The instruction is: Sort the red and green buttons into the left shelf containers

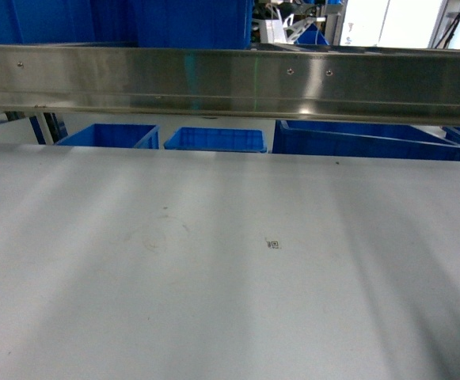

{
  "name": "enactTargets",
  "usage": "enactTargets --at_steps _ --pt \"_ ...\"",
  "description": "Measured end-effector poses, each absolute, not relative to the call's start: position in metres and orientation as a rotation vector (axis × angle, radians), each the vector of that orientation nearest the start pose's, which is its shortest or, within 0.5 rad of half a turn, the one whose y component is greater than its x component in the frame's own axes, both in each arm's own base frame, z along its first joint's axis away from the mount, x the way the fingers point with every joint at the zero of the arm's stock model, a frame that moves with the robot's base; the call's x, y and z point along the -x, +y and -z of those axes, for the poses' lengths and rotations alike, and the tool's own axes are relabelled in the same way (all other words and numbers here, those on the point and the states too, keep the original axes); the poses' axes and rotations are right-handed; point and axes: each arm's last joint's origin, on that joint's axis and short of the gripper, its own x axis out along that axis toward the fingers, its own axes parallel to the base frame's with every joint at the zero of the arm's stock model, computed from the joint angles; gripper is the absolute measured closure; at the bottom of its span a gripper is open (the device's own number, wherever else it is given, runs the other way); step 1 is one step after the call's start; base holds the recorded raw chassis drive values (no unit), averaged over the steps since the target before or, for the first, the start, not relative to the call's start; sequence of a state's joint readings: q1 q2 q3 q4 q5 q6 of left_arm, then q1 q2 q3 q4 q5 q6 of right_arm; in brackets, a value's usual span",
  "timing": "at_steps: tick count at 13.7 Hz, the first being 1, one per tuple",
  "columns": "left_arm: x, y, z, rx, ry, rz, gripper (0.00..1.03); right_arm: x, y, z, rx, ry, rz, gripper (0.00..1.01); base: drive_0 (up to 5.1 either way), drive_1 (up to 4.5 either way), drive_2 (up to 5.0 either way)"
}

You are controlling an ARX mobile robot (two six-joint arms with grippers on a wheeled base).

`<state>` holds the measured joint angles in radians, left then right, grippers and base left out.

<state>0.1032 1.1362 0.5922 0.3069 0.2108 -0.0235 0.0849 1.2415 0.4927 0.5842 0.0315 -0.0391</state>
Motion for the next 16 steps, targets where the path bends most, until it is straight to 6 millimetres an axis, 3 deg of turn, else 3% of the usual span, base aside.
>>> enactTargets --at_steps 2,5,11,16 --pt "-0.220 0.012 -0.251 0.047 0.197 0.138 0.76 -0.249 0.020 -0.215 0.049 0.163 -0.056 0.76 0.0 0.00 0.0" --pt "-0.217 0.015 -0.224 0.069 0.341 0.125 0.76 -0.250 0.020 -0.214 0.049 0.165 -0.056 0.76 0.0 0.00 0.0" --pt "-0.217 0.013 -0.232 0.039 0.289 0.139 0.76 -0.249 0.020 -0.215 0.049 0.163 -0.057 0.76 0.0 0.00 0.0" --pt "-0.217 0.013 -0.232 0.039 0.293 0.143 0.76 -0.249 0.020 -0.215 0.049 0.163 -0.054 0.76 -4.8 2.69 2.7"
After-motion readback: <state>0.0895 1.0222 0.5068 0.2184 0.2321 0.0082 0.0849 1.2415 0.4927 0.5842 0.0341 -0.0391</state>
